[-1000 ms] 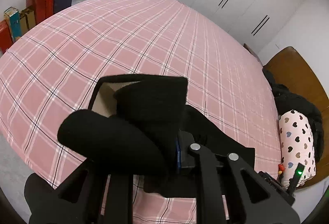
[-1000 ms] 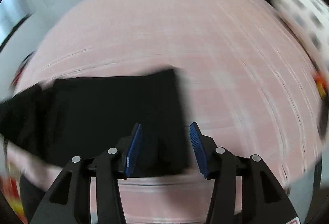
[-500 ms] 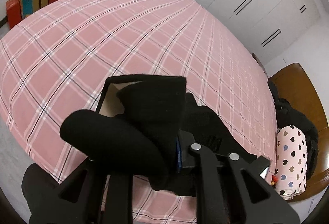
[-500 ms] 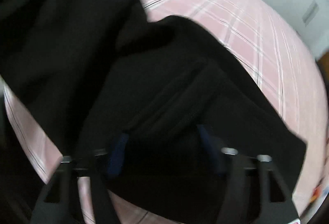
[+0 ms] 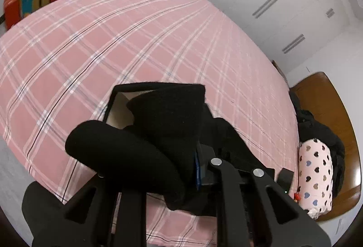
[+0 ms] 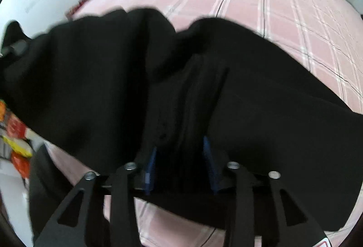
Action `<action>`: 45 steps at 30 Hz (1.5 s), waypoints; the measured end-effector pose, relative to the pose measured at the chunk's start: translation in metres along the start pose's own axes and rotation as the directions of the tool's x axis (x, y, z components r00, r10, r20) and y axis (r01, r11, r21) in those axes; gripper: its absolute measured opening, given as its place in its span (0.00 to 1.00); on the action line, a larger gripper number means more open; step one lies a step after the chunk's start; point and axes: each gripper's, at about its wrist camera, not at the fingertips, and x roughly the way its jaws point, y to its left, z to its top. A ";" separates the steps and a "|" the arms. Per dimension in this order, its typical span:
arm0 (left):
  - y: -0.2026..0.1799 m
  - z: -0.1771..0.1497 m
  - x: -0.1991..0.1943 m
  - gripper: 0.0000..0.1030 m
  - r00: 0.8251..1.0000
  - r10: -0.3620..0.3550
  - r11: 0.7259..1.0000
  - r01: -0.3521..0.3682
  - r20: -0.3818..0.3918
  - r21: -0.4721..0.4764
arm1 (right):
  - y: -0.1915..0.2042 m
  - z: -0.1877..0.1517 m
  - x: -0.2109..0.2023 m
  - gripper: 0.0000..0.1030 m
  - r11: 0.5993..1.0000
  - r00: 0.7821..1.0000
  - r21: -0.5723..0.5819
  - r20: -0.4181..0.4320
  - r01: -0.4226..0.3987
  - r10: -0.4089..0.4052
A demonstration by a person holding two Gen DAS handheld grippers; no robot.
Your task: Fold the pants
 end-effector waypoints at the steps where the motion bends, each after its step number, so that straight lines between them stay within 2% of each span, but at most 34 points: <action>1: -0.005 0.001 -0.002 0.16 1.000 -0.003 1.000 0.003 0.005 0.015 | -0.009 -0.001 -0.016 0.46 1.000 0.999 0.014 0.032 -0.004 0.003; 2: -0.014 0.001 -0.004 0.16 1.000 -0.009 0.999 0.008 0.011 0.039 | -0.022 -0.002 -0.029 0.47 1.000 0.999 0.024 0.054 -0.001 0.000; 4: -0.037 0.002 -0.009 0.16 1.000 -0.020 0.995 0.017 0.024 0.102 | -0.055 -0.010 -0.067 0.57 0.995 0.992 0.091 0.116 0.029 -0.039; 7: -0.087 -0.002 -0.018 0.16 0.998 -0.054 0.974 0.045 0.037 0.220 | -0.114 -0.010 -0.098 0.57 0.978 0.982 0.202 0.167 0.059 -0.093; 9: -0.133 -0.014 -0.025 0.16 0.995 -0.088 0.943 0.071 0.039 0.326 | -0.154 -0.024 -0.129 0.57 0.955 0.970 0.283 0.198 0.083 -0.142; 10: -0.150 -0.020 -0.026 0.17 0.994 -0.105 0.927 0.087 0.031 0.365 | -0.139 -0.043 -0.131 0.57 0.947 0.966 0.311 0.210 0.082 -0.153; 12: -0.195 -0.043 -0.024 0.20 0.989 -0.145 0.880 0.130 -0.003 0.458 | -0.158 -0.064 -0.147 0.58 0.925 0.959 0.375 0.231 0.070 -0.166; 13: -0.217 -0.058 -0.018 0.25 0.986 -0.165 0.857 0.161 -0.035 0.490 | -0.172 -0.069 -0.153 0.58 0.913 0.956 0.402 0.235 0.069 -0.176; 14: -0.232 -0.071 -0.011 0.42 0.982 -0.177 0.839 0.186 -0.066 0.511 | -0.179 -0.072 -0.154 0.58 0.903 0.955 0.425 0.235 0.067 -0.181; 15: -0.248 -0.087 -0.001 0.53 0.978 -0.183 0.818 0.209 -0.102 0.536 | -0.188 -0.077 -0.150 0.58 0.889 0.955 0.454 0.232 0.062 -0.185; 16: -0.262 -0.104 0.010 0.66 0.979 -0.166 0.799 0.202 -0.114 0.566 | -0.195 -0.083 -0.151 0.58 0.878 0.954 0.474 0.232 0.058 -0.188; 18: -0.280 -0.131 0.027 0.68 0.986 -0.118 0.770 0.164 -0.115 0.617 | -0.212 -0.090 -0.157 0.58 0.864 0.957 0.502 0.238 0.025 -0.166; 20: -0.283 -0.144 0.037 0.70 0.983 -0.099 0.759 0.173 -0.152 0.627 | -0.224 -0.090 -0.160 0.58 0.854 0.959 0.519 0.247 -0.008 -0.141; 23: -0.272 -0.142 0.035 0.71 0.983 -0.081 0.777 0.165 -0.163 0.607 | -0.225 -0.091 -0.148 0.58 0.854 0.960 0.518 0.265 -0.058 -0.095; 26: -0.252 -0.124 0.027 0.80 0.992 -0.042 0.811 0.104 -0.120 0.576 | -0.207 -0.078 -0.133 0.59 0.869 0.967 0.482 0.254 -0.110 -0.019; 28: -0.233 -0.112 0.020 0.80 0.996 -0.014 0.830 0.062 -0.090 0.554 | -0.196 -0.066 -0.118 0.63 0.884 0.972 0.449 0.235 -0.129 0.023; 30: -0.213 -0.096 0.011 0.80 0.998 0.030 0.853 0.000 -0.050 0.522 | -0.185 -0.053 -0.100 0.67 0.897 0.979 0.426 0.200 -0.120 0.036; 32: -0.195 -0.084 0.005 0.80 0.998 0.055 0.871 -0.033 -0.031 0.490 | -0.179 -0.042 -0.076 0.67 0.905 0.988 0.416 0.148 -0.093 0.033; 36: -0.170 -0.070 -0.006 0.80 0.993 0.116 0.881 -0.114 0.024 0.460 | -0.172 -0.032 -0.036 0.67 0.908 0.998 0.419 0.062 -0.035 0.010; 38: -0.165 -0.065 -0.009 0.80 0.990 0.135 0.881 -0.138 0.038 0.453 | -0.163 -0.029 -0.031 0.57 0.914 0.999 0.404 0.052 -0.024 0.003; 39: -0.161 -0.063 -0.010 0.80 0.989 0.141 0.883 -0.145 0.043 0.446 | -0.157 -0.027 -0.029 0.47 0.921 0.999 0.390 0.050 0.000 -0.021; 40: -0.159 -0.062 -0.011 0.80 0.989 0.143 0.885 -0.147 0.043 0.441 | -0.153 -0.026 -0.031 0.23 0.924 0.998 0.381 0.054 0.003 -0.026; 41: -0.157 -0.062 -0.011 0.80 0.988 0.146 0.888 -0.150 0.041 0.435 | -0.148 -0.023 -0.038 0.16 0.925 0.997 0.380 0.080 -0.030 -0.001; 45: -0.151 -0.059 -0.010 0.80 0.988 0.152 0.894 -0.153 0.035 0.421 | -0.133 -0.014 -0.093 0.14 0.944 0.978 0.327 0.209 -0.049 -0.021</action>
